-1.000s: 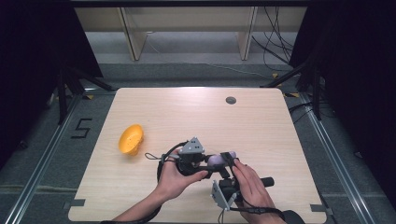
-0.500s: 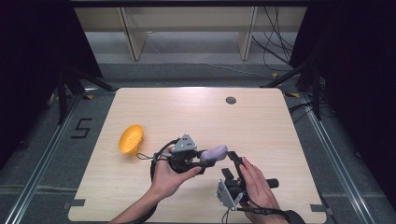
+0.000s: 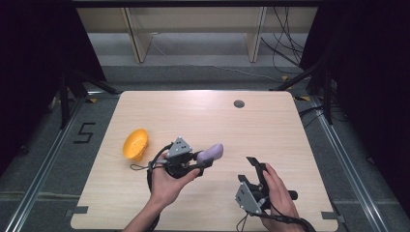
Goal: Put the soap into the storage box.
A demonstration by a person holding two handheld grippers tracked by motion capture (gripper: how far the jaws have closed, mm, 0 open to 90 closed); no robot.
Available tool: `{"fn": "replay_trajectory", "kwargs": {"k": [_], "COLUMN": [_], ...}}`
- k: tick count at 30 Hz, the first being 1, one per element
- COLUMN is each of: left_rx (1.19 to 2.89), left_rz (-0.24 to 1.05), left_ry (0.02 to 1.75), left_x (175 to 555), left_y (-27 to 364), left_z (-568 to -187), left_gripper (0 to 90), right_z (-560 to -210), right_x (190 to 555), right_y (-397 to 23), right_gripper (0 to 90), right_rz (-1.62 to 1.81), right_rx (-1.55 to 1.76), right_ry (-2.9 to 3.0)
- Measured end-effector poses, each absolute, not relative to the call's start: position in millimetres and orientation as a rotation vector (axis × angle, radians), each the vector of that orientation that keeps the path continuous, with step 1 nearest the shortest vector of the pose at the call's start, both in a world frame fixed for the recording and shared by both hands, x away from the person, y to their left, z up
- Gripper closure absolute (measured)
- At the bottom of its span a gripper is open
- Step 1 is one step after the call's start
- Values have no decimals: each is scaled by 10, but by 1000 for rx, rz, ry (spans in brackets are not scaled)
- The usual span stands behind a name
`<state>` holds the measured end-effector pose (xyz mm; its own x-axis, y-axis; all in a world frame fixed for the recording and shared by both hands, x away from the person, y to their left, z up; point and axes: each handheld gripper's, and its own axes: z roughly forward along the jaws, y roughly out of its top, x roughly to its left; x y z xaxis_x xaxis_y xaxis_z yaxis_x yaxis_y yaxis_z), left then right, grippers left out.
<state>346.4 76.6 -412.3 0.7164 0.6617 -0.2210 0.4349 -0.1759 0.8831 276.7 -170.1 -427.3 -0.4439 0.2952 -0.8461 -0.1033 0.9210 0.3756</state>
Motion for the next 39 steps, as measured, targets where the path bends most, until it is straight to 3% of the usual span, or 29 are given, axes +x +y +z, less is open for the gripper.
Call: {"fn": "replay_trajectory", "kwargs": {"k": [17, 39], "left_rx": [1734, 1654], "left_rz": [420, 522], "left_ry": [926, 999], "left_x": [3285, 3188], "left_y": [1051, 1336], "left_z": [-4202, -4224], "left_gripper": [587, 587], "right_z": [-4327, -4353], "right_x": [2784, 2803], "right_y": [-1782, -1794], "right_gripper": [319, 318], "right_rz": [458, 474], "right_rx": [203, 237], "right_ry": [2013, 2018]}}
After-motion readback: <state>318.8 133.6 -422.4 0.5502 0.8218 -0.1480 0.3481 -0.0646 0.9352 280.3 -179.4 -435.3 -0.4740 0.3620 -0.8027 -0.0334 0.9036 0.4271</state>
